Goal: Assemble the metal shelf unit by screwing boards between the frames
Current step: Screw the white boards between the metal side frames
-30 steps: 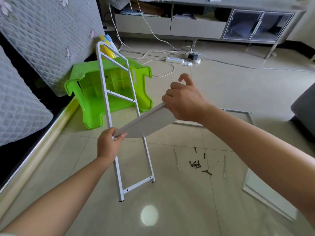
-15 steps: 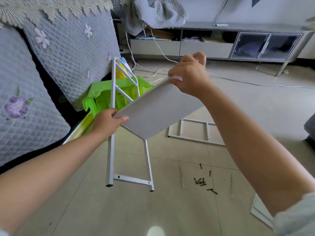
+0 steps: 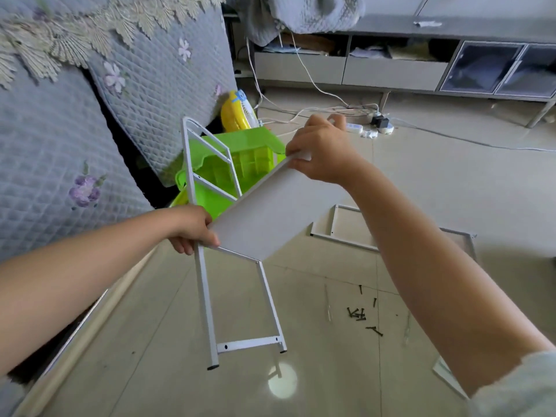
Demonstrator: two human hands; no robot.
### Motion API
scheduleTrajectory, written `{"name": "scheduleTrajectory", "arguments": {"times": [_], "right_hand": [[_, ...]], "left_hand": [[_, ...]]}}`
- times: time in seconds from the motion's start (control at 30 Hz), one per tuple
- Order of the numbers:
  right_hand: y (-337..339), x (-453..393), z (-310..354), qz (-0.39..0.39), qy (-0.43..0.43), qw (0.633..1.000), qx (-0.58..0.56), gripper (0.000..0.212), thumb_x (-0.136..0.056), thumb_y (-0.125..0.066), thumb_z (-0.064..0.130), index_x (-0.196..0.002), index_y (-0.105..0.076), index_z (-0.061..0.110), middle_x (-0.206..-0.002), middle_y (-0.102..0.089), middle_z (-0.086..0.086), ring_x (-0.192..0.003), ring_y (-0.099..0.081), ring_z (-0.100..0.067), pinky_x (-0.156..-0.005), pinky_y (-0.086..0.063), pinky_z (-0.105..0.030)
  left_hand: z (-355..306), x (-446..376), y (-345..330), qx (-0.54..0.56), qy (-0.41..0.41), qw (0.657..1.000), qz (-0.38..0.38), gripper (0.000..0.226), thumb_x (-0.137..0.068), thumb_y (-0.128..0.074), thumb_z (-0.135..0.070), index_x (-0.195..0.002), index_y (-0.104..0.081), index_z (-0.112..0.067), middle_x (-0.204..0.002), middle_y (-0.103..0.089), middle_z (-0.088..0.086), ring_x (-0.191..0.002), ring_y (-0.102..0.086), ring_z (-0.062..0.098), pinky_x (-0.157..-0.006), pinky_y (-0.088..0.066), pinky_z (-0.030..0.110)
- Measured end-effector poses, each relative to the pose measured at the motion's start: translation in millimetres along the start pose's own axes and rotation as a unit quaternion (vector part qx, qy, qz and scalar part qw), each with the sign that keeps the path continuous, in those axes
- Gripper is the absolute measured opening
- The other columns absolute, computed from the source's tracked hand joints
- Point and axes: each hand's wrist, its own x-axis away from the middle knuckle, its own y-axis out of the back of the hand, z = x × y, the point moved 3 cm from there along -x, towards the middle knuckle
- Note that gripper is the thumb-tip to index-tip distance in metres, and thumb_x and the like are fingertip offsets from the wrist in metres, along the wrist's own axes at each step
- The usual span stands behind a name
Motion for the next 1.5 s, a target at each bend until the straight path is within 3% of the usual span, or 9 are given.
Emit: {"name": "scheduleTrajectory", "arguments": {"times": [0.2, 0.43, 0.67, 0.83, 0.93, 1.07, 1.2, 1.33, 1.5], "right_hand": [[41, -27, 6, 0.024, -0.008, 1.0, -0.015, 0.026, -0.077, -0.054, 0.028, -0.09, -0.073, 0.016, -0.091, -0.07, 0.003, -0.104, -0.048, -0.022, -0.082, -0.012, -0.031], [0, -25, 7, 0.115, -0.03, 0.99, 0.072, 0.023, -0.086, -0.053, 0.024, -0.1, -0.07, 0.019, -0.1, -0.068, 0.001, -0.11, -0.042, -0.019, -0.089, -0.014, -0.032], [-63, -23, 19, 0.046, 0.046, 0.992, 0.106, 0.01, -0.07, -0.065, 0.015, -0.076, -0.073, 0.017, -0.077, -0.07, 0.006, -0.094, -0.056, -0.022, -0.081, -0.017, -0.03], [-118, -6, 28, 0.058, 0.098, 0.977, 0.178, 0.01, -0.044, -0.069, 0.021, -0.046, -0.059, 0.019, -0.046, -0.055, 0.009, -0.062, -0.059, -0.018, -0.071, -0.022, -0.029], [-155, 14, 34, 0.087, 0.112, 0.975, 0.17, 0.022, -0.038, -0.078, 0.014, -0.048, -0.059, 0.018, -0.048, -0.056, 0.008, -0.071, -0.052, -0.019, -0.072, -0.024, -0.031], [-196, 42, 43, 0.087, 0.102, 0.982, 0.133, 0.028, -0.038, -0.079, 0.006, -0.049, -0.054, 0.014, -0.048, -0.052, 0.003, -0.073, -0.034, -0.019, -0.069, -0.024, -0.032], [-225, 54, 52, 0.061, 0.101, 0.985, 0.129, 0.027, -0.041, -0.075, 0.003, -0.049, -0.052, 0.014, -0.047, -0.049, 0.001, -0.07, -0.032, -0.02, -0.065, -0.023, -0.031], [-231, 41, 60, -0.017, 0.099, 0.993, 0.057, 0.018, -0.052, -0.071, 0.0, -0.066, -0.063, 0.009, -0.069, -0.063, -0.007, -0.078, -0.039, -0.023, -0.062, -0.032, -0.03], [-218, 67, 29, 0.048, 0.008, 0.995, -0.085, 0.066, -0.071, -0.058, -0.002, -0.133, -0.041, 0.013, -0.09, -0.062, -0.021, -0.068, -0.061, -0.038, -0.053, -0.052, -0.039]], "left_hand": [[-10, 23, 21, -0.017, 0.014, 0.998, 0.059, 0.018, -0.085, -0.064, -0.017, -0.075, -0.051, -0.011, -0.063, -0.053, 0.007, -0.03, -0.051, 0.006, -0.039, -0.046, 0.017], [-12, -15, -14, -0.055, -0.032, 0.996, -0.06, 0.023, -0.075, -0.068, -0.023, -0.095, -0.061, -0.014, -0.073, -0.063, 0.004, -0.048, -0.056, 0.016, -0.046, -0.045, 0.018], [5, -91, -52, 0.015, 0.0, 0.99, -0.14, 0.023, -0.083, -0.059, -0.019, -0.1, -0.063, -0.004, -0.069, -0.059, 0.006, -0.053, -0.056, 0.022, -0.063, -0.053, 0.029], [14, -149, -80, 0.228, -0.001, 0.966, -0.12, 0.03, -0.088, -0.059, -0.02, -0.112, -0.054, -0.002, -0.114, -0.058, 0.018, -0.105, -0.058, 0.032, -0.085, -0.05, 0.037], [27, -172, -107, 0.418, 0.011, 0.908, 0.01, 0.029, -0.089, -0.062, -0.021, -0.109, -0.05, -0.004, -0.112, -0.053, 0.019, -0.101, -0.055, 0.03, -0.093, -0.048, 0.044], [50, -187, -137, 0.309, 0.037, 0.95, 0.015, 0.022, -0.092, -0.056, -0.024, -0.088, -0.046, -0.005, -0.075, -0.042, 0.027, -0.056, -0.043, 0.026, -0.054, -0.043, 0.028], [64, -200, -153, 0.202, 0.025, 0.977, -0.063, 0.036, -0.093, -0.049, -0.028, -0.112, -0.054, 0.002, -0.116, -0.057, 0.024, -0.108, -0.055, 0.037, -0.087, -0.045, 0.036], [69, -207, -161, 0.196, 0.034, 0.976, -0.089, 0.034, -0.097, -0.041, -0.026, -0.116, -0.056, -0.002, -0.118, -0.059, 0.019, -0.109, -0.054, 0.033, -0.086, -0.041, 0.029], [74, -214, -176, 0.21, 0.033, 0.97, -0.119, 0.032, -0.096, -0.045, -0.024, -0.114, -0.058, -0.003, -0.116, -0.061, 0.018, -0.109, -0.055, 0.032, -0.082, -0.041, 0.027]]}}
